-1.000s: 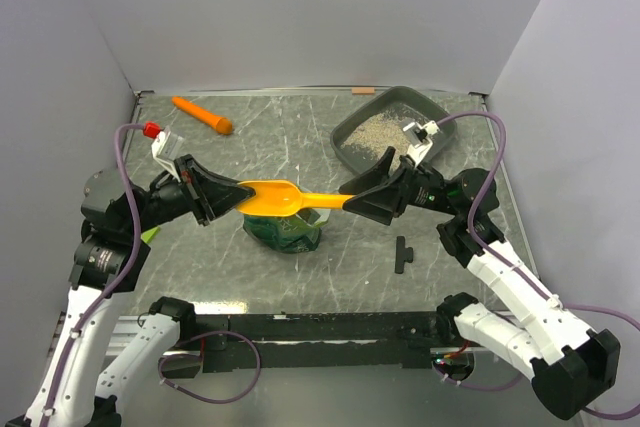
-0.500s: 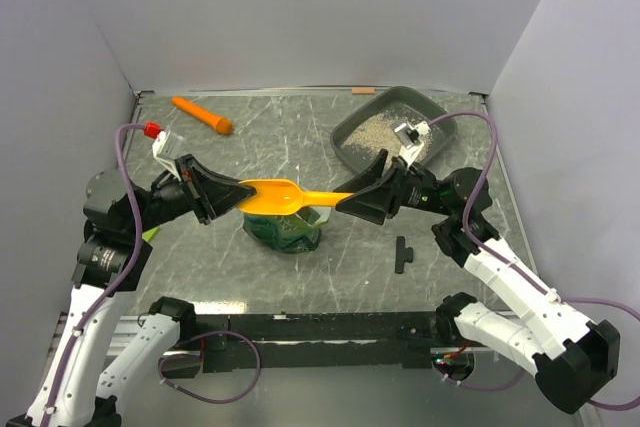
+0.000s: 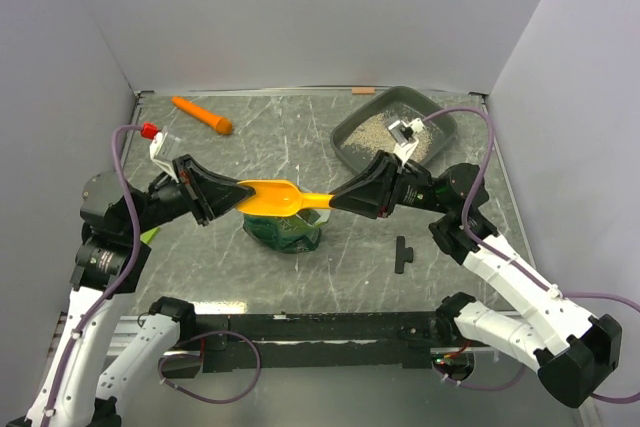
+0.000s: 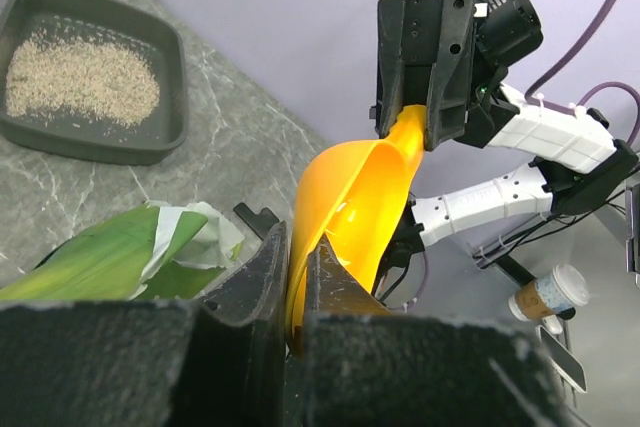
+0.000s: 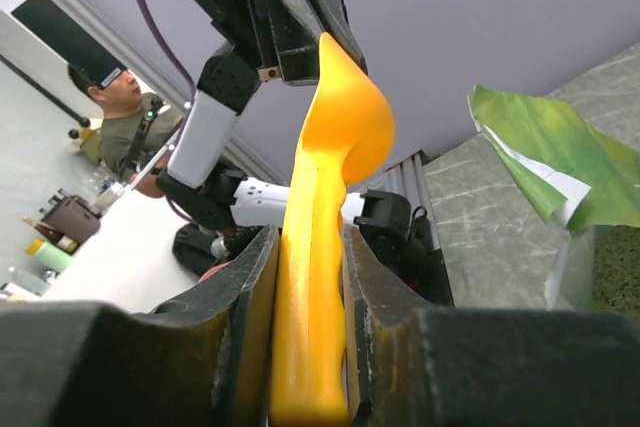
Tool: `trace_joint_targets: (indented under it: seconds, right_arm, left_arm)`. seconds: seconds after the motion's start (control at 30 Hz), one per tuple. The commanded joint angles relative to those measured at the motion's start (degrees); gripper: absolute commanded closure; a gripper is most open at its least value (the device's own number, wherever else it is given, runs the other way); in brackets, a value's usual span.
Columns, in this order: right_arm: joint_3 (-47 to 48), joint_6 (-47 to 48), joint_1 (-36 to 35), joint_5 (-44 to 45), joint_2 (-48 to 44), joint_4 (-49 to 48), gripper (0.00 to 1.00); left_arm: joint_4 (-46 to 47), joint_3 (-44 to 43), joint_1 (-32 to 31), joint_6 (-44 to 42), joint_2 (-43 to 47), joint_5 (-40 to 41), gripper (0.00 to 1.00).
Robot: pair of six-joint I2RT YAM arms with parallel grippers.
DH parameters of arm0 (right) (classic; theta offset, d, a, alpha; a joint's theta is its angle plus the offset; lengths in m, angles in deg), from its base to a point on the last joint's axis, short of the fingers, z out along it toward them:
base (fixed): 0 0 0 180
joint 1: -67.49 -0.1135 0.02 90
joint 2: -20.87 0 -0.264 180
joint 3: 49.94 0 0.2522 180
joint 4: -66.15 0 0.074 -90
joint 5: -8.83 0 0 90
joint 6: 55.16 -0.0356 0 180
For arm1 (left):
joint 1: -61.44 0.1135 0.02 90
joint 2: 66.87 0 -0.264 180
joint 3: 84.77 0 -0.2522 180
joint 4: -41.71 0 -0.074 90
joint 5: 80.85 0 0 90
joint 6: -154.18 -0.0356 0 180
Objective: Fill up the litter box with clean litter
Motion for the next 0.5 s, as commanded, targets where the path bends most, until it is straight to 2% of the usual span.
trace_joint_targets:
  seconds: [0.0, 0.1, 0.13, 0.17, 0.2, 0.27, 0.37, 0.47]
  right_arm:
    - [3.9, 3.29, -0.8, 1.28, 0.59, 1.27, 1.0]
    - [3.64, 3.99, -0.8, 2.42, 0.07, 3.28, 1.0]
    - [3.64, 4.52, -0.8, 3.21, -0.19, 4.33, 1.0]
    - [3.72, 5.74, -0.8, 3.65, -0.63, 5.3, 1.0]
    - [3.81, 6.27, -0.8, 3.83, -1.5, 7.31, 1.0]
    - [4.16, 7.85, -0.8, 4.97, -2.47, 9.6, 1.0]
    - [5.83, 12.14, -0.63, 8.39, -5.63, 16.89, 1.0]
    - [8.2, 16.2, -0.36, 13.03, -8.79, 24.89, 1.0]
  left_arm:
    - [3.39, -0.24, -0.13, 0.86, 0.47, 0.46, 0.99]
    - [2.86, -0.77, -0.13, 0.16, 0.03, 1.07, 0.99]
    - [2.34, -1.12, -0.13, -0.19, -0.32, 1.34, 0.96]
    - [0.94, -1.73, -0.13, -1.5, -0.41, 2.47, 0.77]
    - [0.15, -2.17, -0.13, -2.3, -0.58, 3.09, 0.64]
    - [-2.48, -3.49, -0.13, -5.36, -1.11, 4.32, 0.47]
    - [-6.87, -5.42, -0.13, -10.9, -1.64, 7.22, 0.29]
    - [-10.83, -8.05, -0.13, -18.89, -2.16, 9.33, 0.22]
